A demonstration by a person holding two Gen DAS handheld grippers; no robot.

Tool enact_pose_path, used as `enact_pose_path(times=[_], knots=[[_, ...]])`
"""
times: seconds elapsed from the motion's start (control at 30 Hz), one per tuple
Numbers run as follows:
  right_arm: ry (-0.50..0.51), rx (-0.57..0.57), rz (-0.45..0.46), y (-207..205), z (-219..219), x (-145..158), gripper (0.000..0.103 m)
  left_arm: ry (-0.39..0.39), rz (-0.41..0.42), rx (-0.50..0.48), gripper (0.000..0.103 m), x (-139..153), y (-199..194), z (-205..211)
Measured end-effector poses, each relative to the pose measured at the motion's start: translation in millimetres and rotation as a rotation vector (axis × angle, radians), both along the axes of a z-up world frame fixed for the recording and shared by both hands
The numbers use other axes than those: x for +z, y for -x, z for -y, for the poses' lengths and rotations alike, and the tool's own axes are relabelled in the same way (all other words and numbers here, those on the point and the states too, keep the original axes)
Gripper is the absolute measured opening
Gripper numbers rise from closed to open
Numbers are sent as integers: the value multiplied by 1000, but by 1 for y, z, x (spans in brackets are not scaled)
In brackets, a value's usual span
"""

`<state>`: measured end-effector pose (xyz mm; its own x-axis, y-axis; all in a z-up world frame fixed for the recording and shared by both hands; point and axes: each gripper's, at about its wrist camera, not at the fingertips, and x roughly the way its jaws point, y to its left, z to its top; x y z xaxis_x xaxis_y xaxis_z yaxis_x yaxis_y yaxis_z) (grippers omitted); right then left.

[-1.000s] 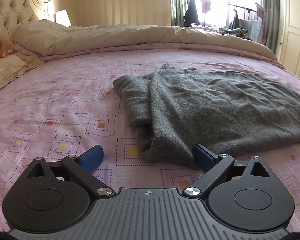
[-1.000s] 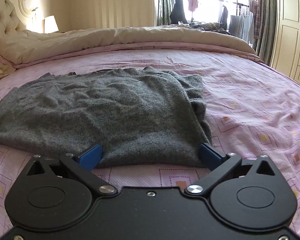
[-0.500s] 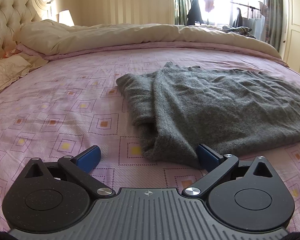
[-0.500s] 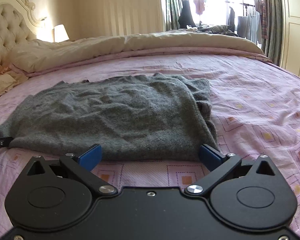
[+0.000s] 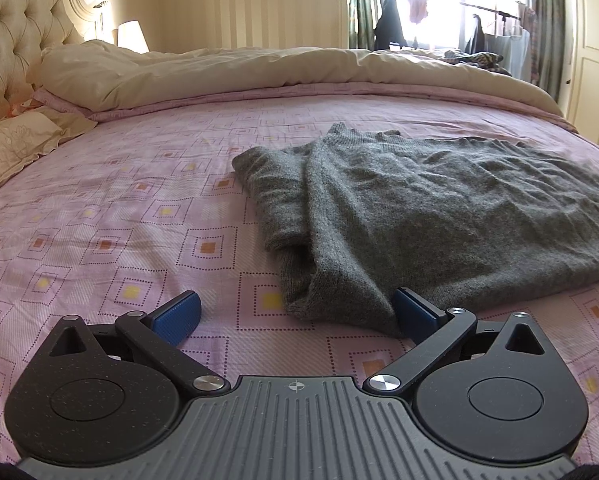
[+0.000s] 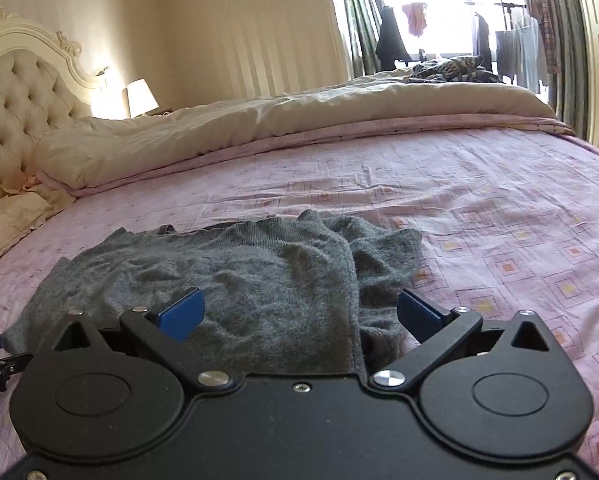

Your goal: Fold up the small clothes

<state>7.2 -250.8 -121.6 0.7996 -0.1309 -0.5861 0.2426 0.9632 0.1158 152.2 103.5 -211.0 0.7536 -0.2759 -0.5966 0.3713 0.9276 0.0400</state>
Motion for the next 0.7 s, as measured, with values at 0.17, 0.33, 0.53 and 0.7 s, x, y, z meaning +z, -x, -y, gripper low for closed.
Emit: enact_pose_path(times=[0.17,0.33,0.53,0.7], knots=[[-93,70,-60,8,2,-17,102,0,-1,-1,103,0,0,0],[-123,142,-159,27,-6,-21,102,2,-2,-1,103,0,0,0],[-196,22,-26,47,13,8,102,0,-4,-1,103,0,-2,-1],[-343,-92,-40,30,46,2,102,9,-9,1,103,2,-1,-1]])
